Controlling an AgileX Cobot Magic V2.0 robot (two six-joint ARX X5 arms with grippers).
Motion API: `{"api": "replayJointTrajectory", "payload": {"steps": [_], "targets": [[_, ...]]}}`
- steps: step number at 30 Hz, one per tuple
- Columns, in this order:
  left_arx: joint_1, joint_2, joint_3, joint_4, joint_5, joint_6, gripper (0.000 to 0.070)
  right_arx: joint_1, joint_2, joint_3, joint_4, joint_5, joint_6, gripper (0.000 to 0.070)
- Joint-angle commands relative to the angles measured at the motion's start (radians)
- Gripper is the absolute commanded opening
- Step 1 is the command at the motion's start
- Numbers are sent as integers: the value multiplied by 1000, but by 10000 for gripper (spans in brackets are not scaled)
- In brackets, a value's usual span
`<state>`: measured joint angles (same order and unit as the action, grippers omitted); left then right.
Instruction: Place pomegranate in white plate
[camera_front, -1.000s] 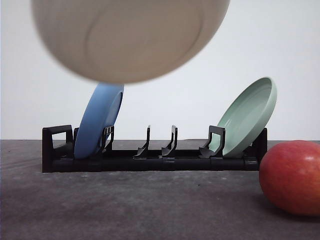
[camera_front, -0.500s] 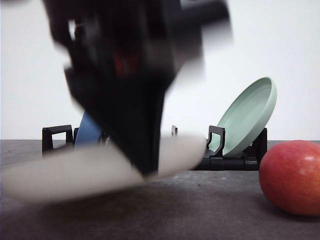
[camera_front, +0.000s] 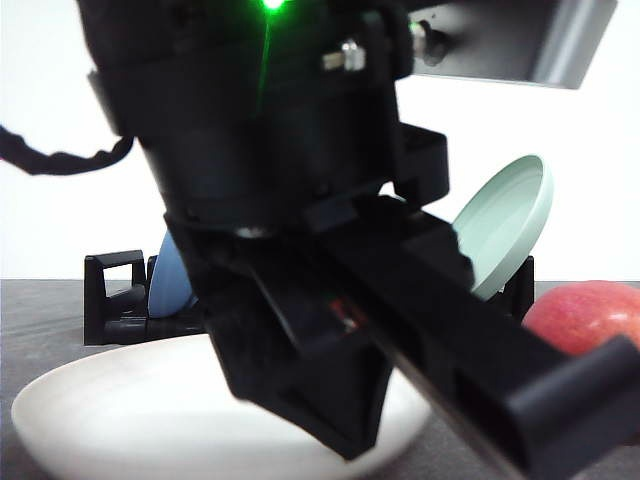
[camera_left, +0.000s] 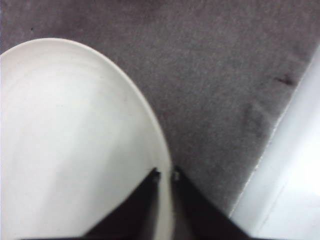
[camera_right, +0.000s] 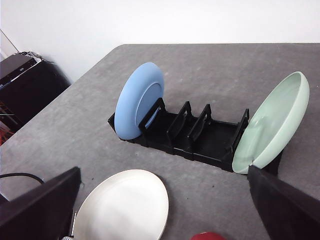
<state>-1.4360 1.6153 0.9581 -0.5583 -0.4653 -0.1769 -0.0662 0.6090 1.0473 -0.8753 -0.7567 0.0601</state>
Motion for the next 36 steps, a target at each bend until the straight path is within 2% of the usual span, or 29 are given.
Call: {"api": "replayJointTrajectory", "payload": {"steps": [1, 3, 4, 6, 9, 16, 19, 24, 32, 36], "targets": [[-13, 5, 10, 1, -7, -29, 281, 1, 3, 18, 6, -3, 12, 700], [-8, -7, 10, -1, -7, -51, 486, 7, 3, 18, 6, -3, 17, 700], [-8, -12, 11, -3, -7, -59, 559, 12, 3, 18, 6, -3, 23, 700], [-5, -31, 16, -17, -7, -85, 631, 23, 4, 18, 4, -3, 43, 700], [-2, -83, 28, -36, -7, -135, 635, 48, 12, 18, -9, -3, 72, 700], [5, -281, 69, -104, -5, -167, 634, 148, 83, 16, -123, 12, 70, 700], [5, -392, 74, -141, 5, -169, 633, 193, 137, 14, -169, 73, 65, 700], [5, -591, 74, -187, 71, -166, 631, 282, 266, 13, -226, 193, 57, 700], [5, -873, 74, -269, 214, -166, 625, 423, 495, 13, -256, 420, 1, 700], [4, -988, 74, -318, 234, -177, 625, 474, 603, 13, -260, 486, -2, 700]]}}
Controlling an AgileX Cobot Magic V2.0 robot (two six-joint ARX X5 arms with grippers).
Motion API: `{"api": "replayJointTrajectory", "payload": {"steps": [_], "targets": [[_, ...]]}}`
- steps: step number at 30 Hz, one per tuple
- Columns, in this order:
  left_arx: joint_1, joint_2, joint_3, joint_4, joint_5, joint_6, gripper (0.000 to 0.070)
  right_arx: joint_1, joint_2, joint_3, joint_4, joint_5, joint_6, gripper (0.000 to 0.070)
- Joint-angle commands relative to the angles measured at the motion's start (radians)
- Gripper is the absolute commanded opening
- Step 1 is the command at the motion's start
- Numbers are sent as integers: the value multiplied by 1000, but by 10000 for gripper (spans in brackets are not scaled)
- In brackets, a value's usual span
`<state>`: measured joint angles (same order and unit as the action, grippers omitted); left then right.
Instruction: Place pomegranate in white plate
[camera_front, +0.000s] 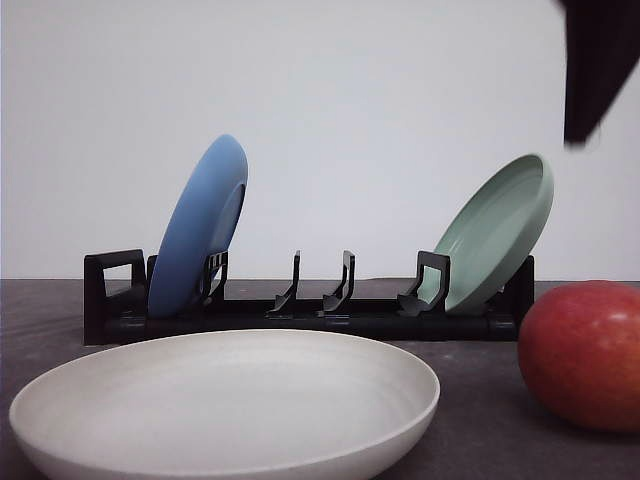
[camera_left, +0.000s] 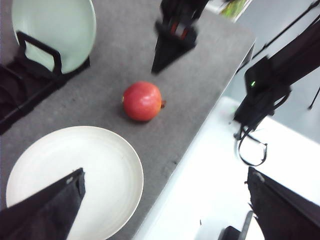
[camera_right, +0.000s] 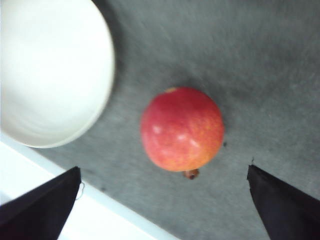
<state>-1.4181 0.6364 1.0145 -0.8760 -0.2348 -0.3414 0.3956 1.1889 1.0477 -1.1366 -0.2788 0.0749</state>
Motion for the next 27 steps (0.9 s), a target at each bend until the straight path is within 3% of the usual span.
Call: {"api": "replayJointTrajectory", "payload": {"steps": [1, 8, 14, 27], "targets": [[-13, -35, 18, -10, 4, -16, 625, 21, 47, 13, 2, 18, -16, 700], [-13, -190, 18, -99, -7, -27, 625, 82, 208, 13, 43, 79, -16, 700], [-13, -268, 18, -207, -86, -45, 625, 113, 312, 13, 97, 97, -11, 700], [-14, -299, 18, -235, -137, -62, 625, 135, 451, 13, 95, 126, 35, 675]]}}
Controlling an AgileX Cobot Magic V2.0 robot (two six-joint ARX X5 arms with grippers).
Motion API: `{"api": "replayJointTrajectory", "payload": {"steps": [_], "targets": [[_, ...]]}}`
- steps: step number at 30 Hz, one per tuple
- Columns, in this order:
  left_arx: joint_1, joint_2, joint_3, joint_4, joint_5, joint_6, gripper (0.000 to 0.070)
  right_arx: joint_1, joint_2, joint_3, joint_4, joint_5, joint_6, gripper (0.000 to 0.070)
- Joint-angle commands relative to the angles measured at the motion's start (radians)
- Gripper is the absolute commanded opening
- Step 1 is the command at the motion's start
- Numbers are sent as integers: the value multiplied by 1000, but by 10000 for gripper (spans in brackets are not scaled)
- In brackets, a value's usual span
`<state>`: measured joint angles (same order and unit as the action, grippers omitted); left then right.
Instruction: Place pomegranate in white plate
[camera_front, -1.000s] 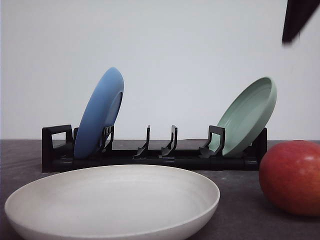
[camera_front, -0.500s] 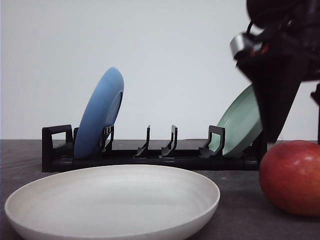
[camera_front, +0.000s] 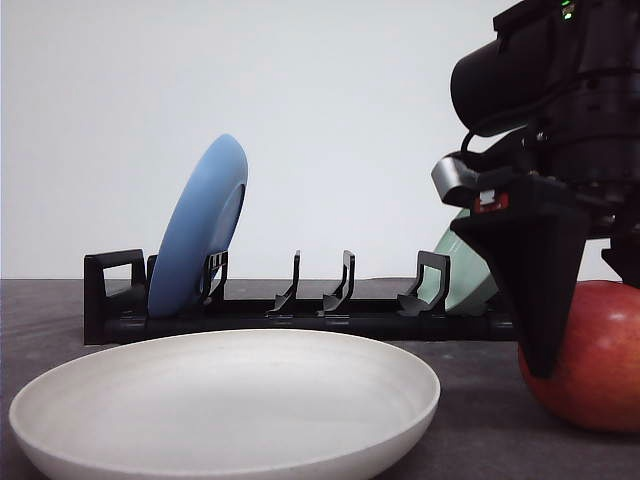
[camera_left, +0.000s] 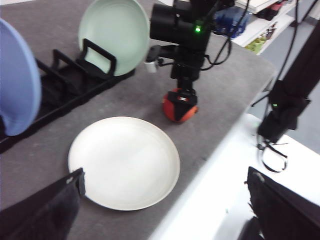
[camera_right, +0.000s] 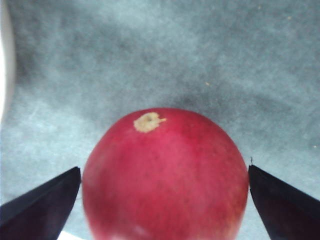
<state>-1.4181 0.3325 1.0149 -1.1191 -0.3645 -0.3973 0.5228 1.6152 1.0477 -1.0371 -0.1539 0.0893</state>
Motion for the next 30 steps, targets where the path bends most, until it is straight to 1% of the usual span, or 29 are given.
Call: {"api": "replayJointTrajectory", "payload": {"steps": [1, 2, 5, 6, 7, 10, 13, 16, 18, 20, 22, 27, 30], "targets": [[-13, 5, 17, 8, -10, -4, 625, 8, 27, 13, -11, 1, 26, 651], [-13, 5, 17, 7, -10, -4, 625, 8, 28, 13, -16, 2, 27, 615], [-14, 5, 17, 9, -10, -5, 625, 12, 29, 13, -20, 1, 33, 458], [-13, 5, 17, 9, -10, -5, 626, 12, 29, 13, -22, 0, 33, 419], [-13, 5, 17, 9, -11, -5, 626, 12, 29, 15, -26, -2, 33, 411], [-14, 5, 17, 9, -22, -5, 626, 12, 29, 45, -53, -3, 39, 411], [-13, 5, 17, 12, -30, -5, 626, 21, 29, 120, -99, -3, 44, 411], [-13, 5, 17, 12, -33, -5, 626, 53, 29, 215, -119, -10, 73, 411], [-13, 5, 17, 12, -47, -5, 626, 87, 32, 276, -119, -38, 86, 411], [-13, 5, 17, 12, -71, -5, 626, 129, 34, 320, -99, -66, 100, 411], [-13, 5, 17, 13, -86, -5, 626, 183, 44, 349, -58, -75, 123, 411], [-13, 5, 17, 15, -106, -5, 626, 320, 83, 360, 61, -78, 187, 411], [-13, 5, 17, 15, -111, -5, 626, 383, 126, 360, 120, -72, 199, 411]]}}
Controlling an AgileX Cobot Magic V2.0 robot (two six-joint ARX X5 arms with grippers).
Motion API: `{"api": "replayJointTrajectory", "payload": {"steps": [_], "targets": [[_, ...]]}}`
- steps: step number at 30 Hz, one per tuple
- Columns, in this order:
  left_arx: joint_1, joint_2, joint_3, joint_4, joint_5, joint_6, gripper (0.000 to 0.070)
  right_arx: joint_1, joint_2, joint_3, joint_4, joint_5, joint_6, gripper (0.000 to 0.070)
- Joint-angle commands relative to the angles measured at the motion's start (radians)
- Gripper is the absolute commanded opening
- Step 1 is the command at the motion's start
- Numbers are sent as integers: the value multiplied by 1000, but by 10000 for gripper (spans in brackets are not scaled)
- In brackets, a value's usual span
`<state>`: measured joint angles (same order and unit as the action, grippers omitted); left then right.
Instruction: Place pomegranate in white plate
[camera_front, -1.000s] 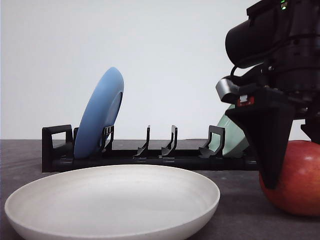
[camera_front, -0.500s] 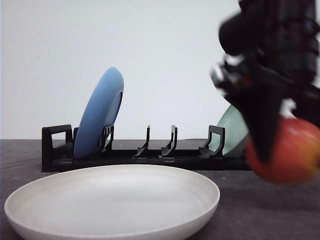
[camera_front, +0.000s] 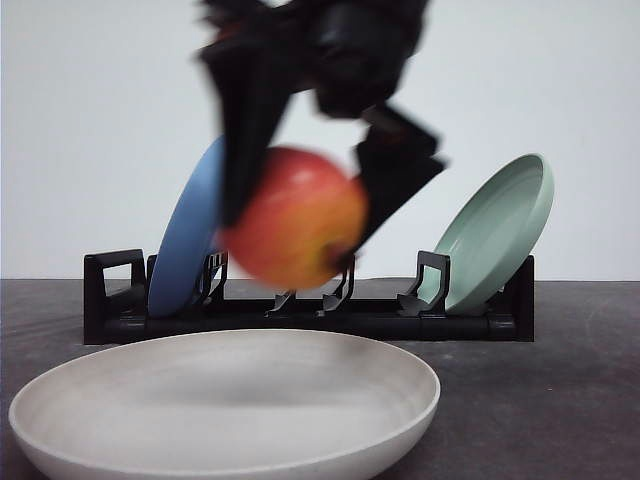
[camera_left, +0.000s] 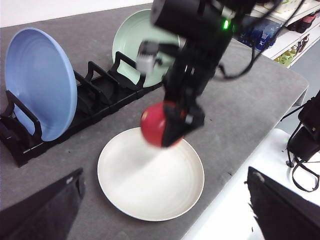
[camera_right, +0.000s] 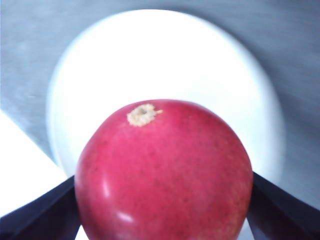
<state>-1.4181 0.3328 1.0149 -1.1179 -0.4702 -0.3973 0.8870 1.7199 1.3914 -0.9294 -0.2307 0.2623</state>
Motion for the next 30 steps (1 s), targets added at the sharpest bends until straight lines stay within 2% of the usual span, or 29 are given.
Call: {"api": "replayJointTrajectory", "payload": {"steps": [1, 7, 16, 18, 19, 21, 23, 30], "targets": [[-13, 5, 17, 13, -6, -5, 626, 36, 38, 17, 27, 13, 26, 411], [-13, 5, 17, 13, -6, -5, 626, 98, 132, 17, 65, 51, 26, 411], [-13, 5, 17, 13, -5, -16, 626, 107, 215, 17, 40, 55, 26, 420], [-13, 5, 17, 13, -5, -16, 626, 107, 216, 17, 32, 56, 25, 450], [-13, 5, 17, 13, -5, -16, 625, 107, 216, 17, 33, 56, 24, 489], [-13, 5, 17, 12, -5, -16, 626, 111, 216, 17, 37, 55, 25, 609], [-13, 5, 17, 12, -5, -16, 626, 112, 215, 17, 39, 55, 26, 700], [-13, 5, 17, 12, -6, -33, 626, 111, 183, 17, 37, 56, 17, 700]]}}
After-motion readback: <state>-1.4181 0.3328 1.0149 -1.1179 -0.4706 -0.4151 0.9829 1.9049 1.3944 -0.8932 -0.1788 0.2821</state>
